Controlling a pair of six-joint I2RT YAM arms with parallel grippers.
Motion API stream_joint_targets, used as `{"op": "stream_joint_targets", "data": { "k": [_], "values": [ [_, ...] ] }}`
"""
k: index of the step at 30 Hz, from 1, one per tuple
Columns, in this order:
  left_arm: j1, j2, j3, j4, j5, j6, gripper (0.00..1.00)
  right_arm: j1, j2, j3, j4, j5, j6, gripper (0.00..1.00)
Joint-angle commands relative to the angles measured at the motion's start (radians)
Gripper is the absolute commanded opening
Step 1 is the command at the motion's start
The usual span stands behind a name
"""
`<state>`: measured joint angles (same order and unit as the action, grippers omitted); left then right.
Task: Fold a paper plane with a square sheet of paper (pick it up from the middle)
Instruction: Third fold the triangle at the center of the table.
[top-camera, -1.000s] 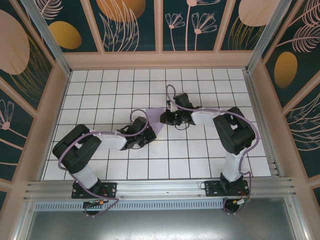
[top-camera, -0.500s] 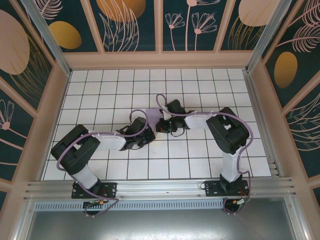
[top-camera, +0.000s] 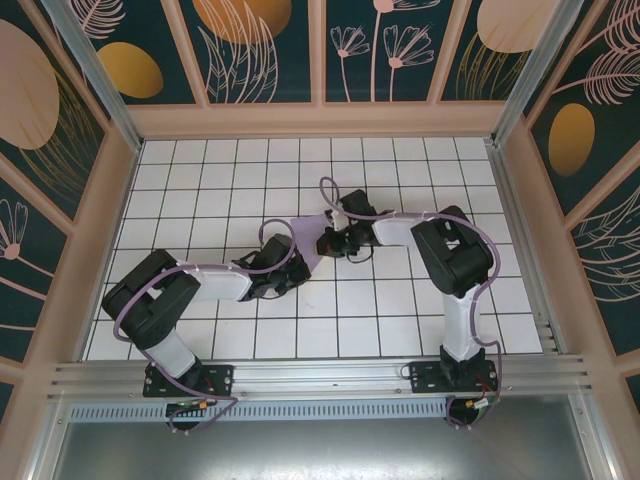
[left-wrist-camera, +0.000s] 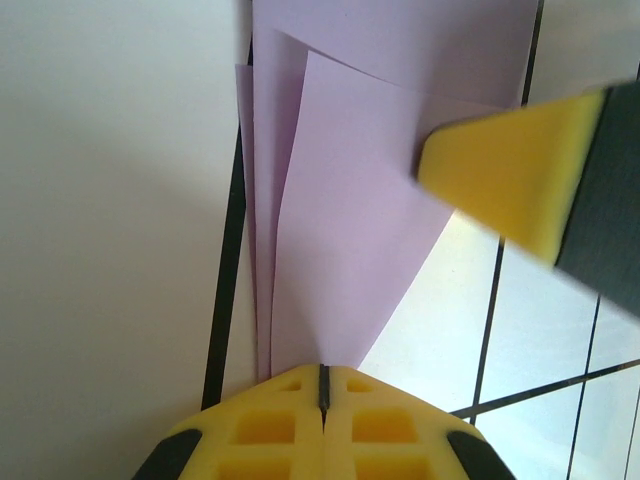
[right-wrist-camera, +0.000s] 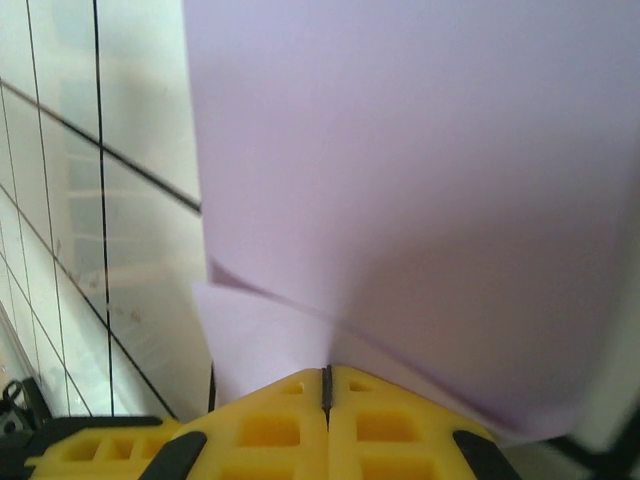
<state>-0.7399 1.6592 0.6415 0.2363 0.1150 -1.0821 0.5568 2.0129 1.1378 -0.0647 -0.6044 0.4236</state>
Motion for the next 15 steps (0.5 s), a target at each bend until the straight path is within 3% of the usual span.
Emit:
{"op": "stream_joint_targets", "data": {
  "k": [1,12,15],
  "values": [
    [-0.004,0.027,-0.041,-0.134,-0.001,0.007,0.0,-0.095,0.031,0.028,-0.009,0.131,-0.031,0.03],
    [-0.003,-0.011,0.053,-0.114,0.02,0.064,0.0,-0.091,-0.192,-0.099,0.079,0.105,0.01,0.03],
    [-0.003,-0.035,0.081,-0.103,0.016,0.062,0.09,-0.059,-0.216,-0.132,0.1,0.092,0.019,0.03]
  ]
}}
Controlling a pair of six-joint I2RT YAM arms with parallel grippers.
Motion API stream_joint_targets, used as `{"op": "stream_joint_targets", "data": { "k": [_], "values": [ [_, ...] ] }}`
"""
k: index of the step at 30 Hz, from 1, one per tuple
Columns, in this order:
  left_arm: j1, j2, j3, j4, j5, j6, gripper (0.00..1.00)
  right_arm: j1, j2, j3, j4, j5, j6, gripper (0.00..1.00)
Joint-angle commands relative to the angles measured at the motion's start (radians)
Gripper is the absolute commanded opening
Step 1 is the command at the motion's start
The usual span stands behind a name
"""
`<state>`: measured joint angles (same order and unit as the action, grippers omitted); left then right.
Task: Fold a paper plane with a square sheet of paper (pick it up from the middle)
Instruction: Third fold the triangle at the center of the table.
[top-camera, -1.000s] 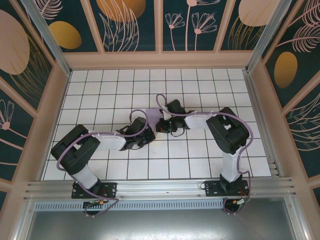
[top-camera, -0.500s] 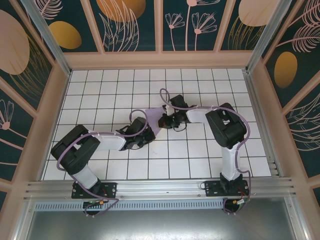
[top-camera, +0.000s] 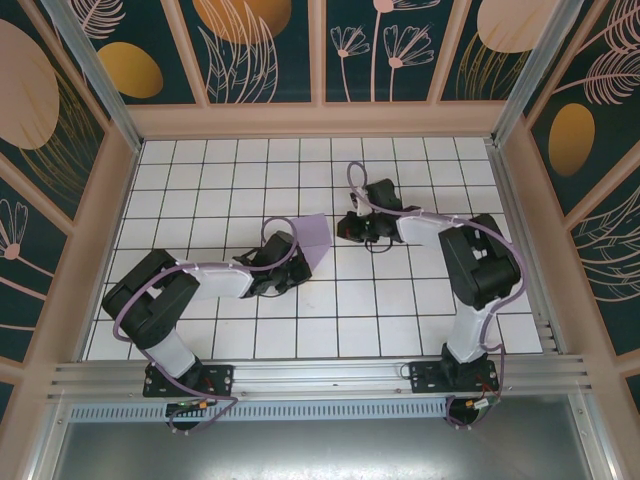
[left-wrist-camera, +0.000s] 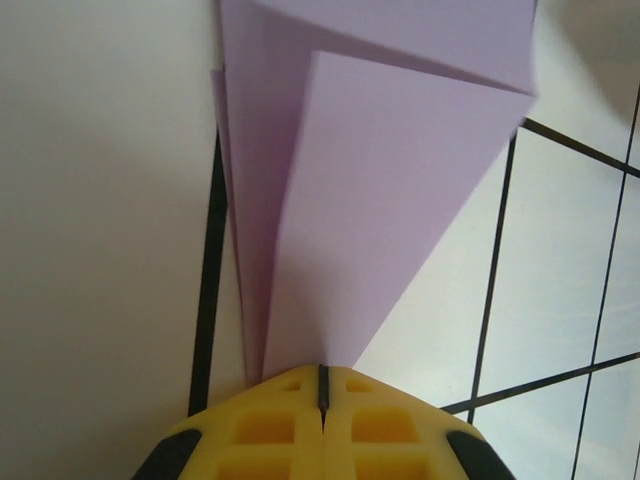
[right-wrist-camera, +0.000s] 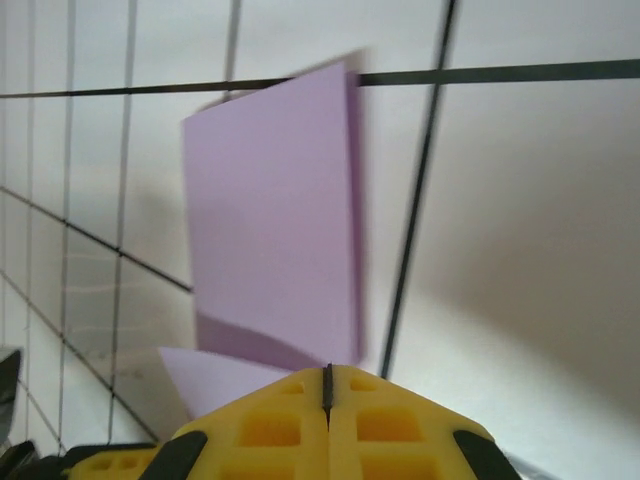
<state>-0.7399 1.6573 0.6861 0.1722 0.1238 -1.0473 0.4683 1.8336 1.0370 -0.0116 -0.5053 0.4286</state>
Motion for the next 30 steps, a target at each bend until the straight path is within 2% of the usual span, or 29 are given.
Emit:
{"op": "stream_joint_targets", "data": {
  "k": [1,10,16,30],
  "values": [
    [-0.004,-0.039,0.038,-0.028,0.005,0.021,0.11,0.041,-0.037,-0.038,0.05,-0.011,0.017,0.03],
    [-0.004,-0.031,0.02,-0.017,-0.023,-0.011,0.09,0.126,0.079,0.014,0.074,-0.111,0.051,0.02],
    [-0.003,-0.013,0.013,-0.023,-0.015,-0.014,0.08,0.138,0.145,0.058,0.067,-0.135,0.06,0.02],
    [-0.003,0.022,-0.019,-0.031,0.011,-0.029,0.07,0.139,0.193,0.083,-0.031,-0.05,0.048,0.01]
  ]
}}
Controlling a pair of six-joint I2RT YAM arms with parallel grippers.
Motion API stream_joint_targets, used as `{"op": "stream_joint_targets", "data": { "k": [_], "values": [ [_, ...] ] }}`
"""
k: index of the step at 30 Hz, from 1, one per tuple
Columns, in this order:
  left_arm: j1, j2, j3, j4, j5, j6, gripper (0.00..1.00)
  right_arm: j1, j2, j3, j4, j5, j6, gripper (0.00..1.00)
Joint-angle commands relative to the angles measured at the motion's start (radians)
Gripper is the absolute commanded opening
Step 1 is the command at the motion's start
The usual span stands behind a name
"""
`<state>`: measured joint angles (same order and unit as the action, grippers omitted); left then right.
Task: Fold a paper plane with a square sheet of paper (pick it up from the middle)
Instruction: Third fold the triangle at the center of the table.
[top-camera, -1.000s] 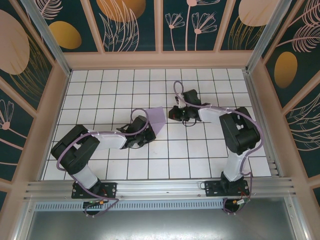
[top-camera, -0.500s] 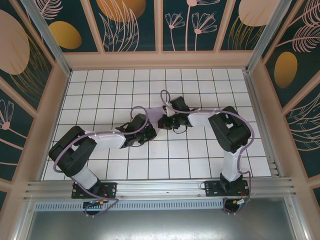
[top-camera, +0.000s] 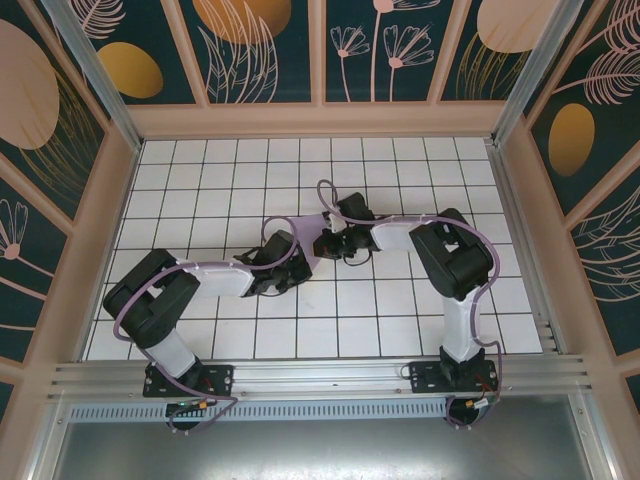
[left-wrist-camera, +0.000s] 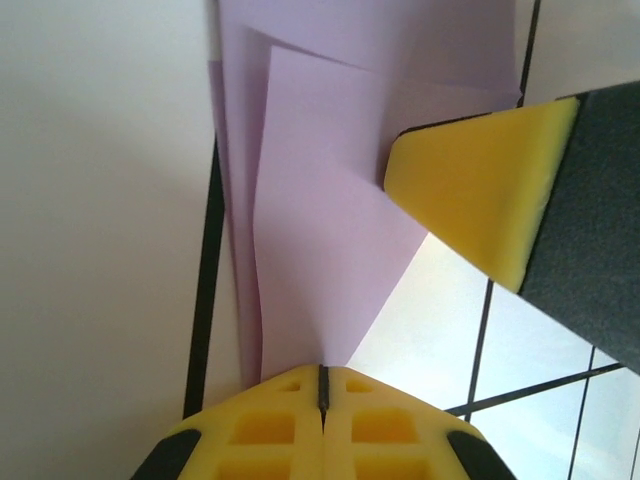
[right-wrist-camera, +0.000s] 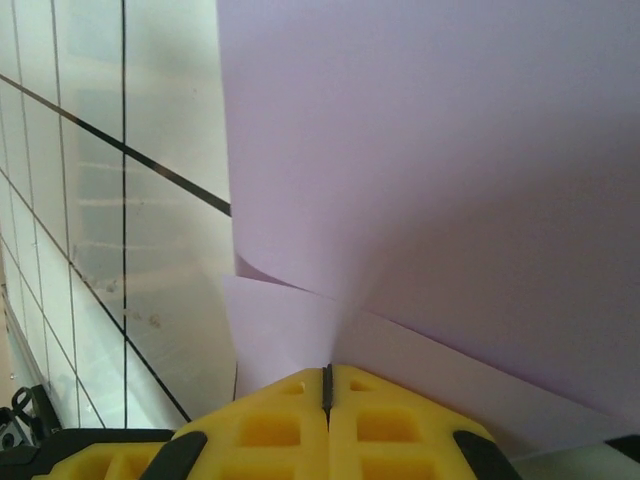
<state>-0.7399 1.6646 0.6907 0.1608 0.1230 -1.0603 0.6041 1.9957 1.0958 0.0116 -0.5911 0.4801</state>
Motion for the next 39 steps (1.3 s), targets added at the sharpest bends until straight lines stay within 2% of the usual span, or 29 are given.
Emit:
{"op": "stream_joint_targets", "data": {
  "k": [1,9,18,23,27,32,37,39],
  "values": [
    [-0.003,0.015,-0.033,-0.017,0.016,-0.018,0.06,0.003,0.035,0.028,-0.064,0.044,-0.003,0.01],
    [-0.004,0.007,-0.093,-0.027,0.039,-0.021,0.03,0.001,0.061,0.035,-0.122,0.099,0.013,0.01],
    [-0.008,-0.116,-0.199,0.014,0.095,0.0,0.0,-0.006,0.065,0.025,-0.136,0.126,0.047,0.01],
    [-0.009,-0.199,-0.144,-0.038,0.022,0.025,0.0,-0.004,0.041,-0.001,-0.126,0.114,0.077,0.01],
    [-0.009,-0.235,-0.098,-0.02,-0.039,0.026,0.0,0.004,-0.006,-0.052,-0.096,0.091,0.157,0.02],
    [-0.009,-0.172,-0.051,0.021,-0.043,0.024,0.0,0.024,-0.082,-0.11,-0.015,0.04,0.274,0.01],
    [-0.008,-0.091,-0.014,0.041,-0.055,0.018,0.0,0.006,-0.161,-0.115,0.037,0.039,0.278,0.03],
    [-0.009,-0.068,-0.001,0.052,-0.051,0.022,0.0,-0.015,-0.179,-0.117,0.048,0.035,0.266,0.06]
  ]
}}
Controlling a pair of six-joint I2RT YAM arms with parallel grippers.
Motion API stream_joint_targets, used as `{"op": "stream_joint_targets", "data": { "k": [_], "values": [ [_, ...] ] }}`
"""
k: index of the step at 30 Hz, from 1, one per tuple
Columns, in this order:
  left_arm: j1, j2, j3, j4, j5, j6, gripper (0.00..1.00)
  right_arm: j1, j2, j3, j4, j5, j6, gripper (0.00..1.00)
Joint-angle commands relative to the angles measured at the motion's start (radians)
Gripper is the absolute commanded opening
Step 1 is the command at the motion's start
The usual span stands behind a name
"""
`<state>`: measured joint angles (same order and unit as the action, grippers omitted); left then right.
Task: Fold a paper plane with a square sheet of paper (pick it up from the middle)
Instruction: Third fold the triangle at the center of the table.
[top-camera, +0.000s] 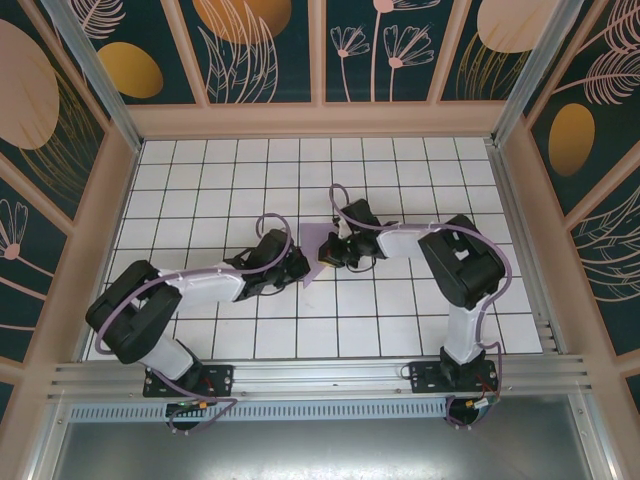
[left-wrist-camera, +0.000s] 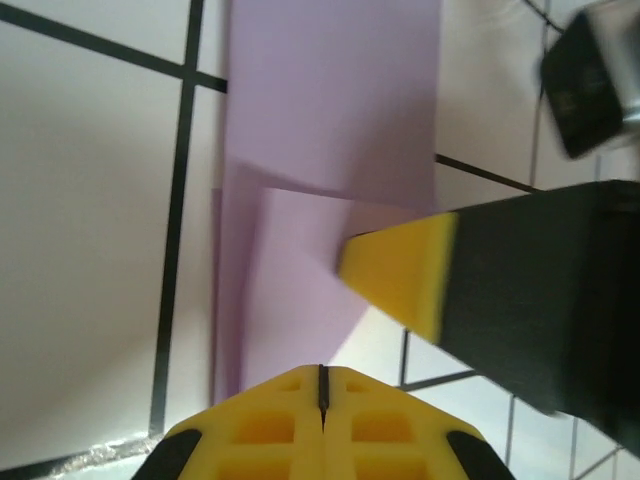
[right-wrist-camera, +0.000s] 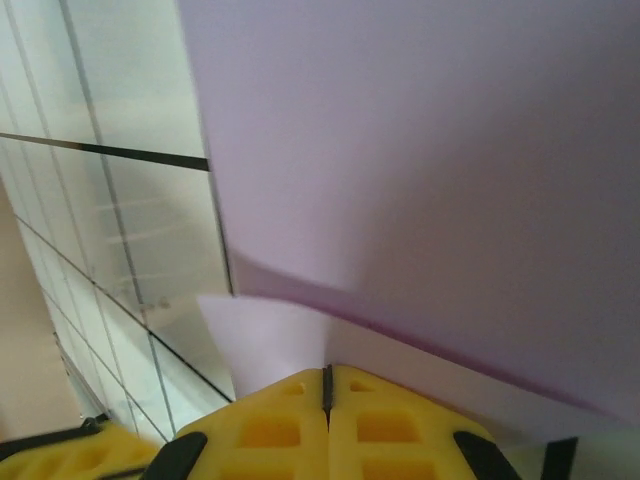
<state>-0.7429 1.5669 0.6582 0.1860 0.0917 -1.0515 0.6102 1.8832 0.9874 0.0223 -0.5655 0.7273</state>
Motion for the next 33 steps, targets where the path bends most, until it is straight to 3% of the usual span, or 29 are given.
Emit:
{"op": "stream_joint_targets", "data": {
  "k": [1,17,33],
  "values": [
    [-0.005,0.039,0.04,0.03,-0.018,0.016,0.0,-0.03,-0.072,-0.008,0.035,0.01,0.014,0.08],
    [-0.006,0.129,0.084,-0.019,-0.067,0.024,0.0,-0.15,-0.134,-0.095,0.027,0.005,-0.055,0.36],
    [-0.006,0.124,0.069,-0.047,-0.086,0.004,0.0,-0.143,-0.057,-0.057,0.011,-0.073,-0.079,0.41]
  ]
}}
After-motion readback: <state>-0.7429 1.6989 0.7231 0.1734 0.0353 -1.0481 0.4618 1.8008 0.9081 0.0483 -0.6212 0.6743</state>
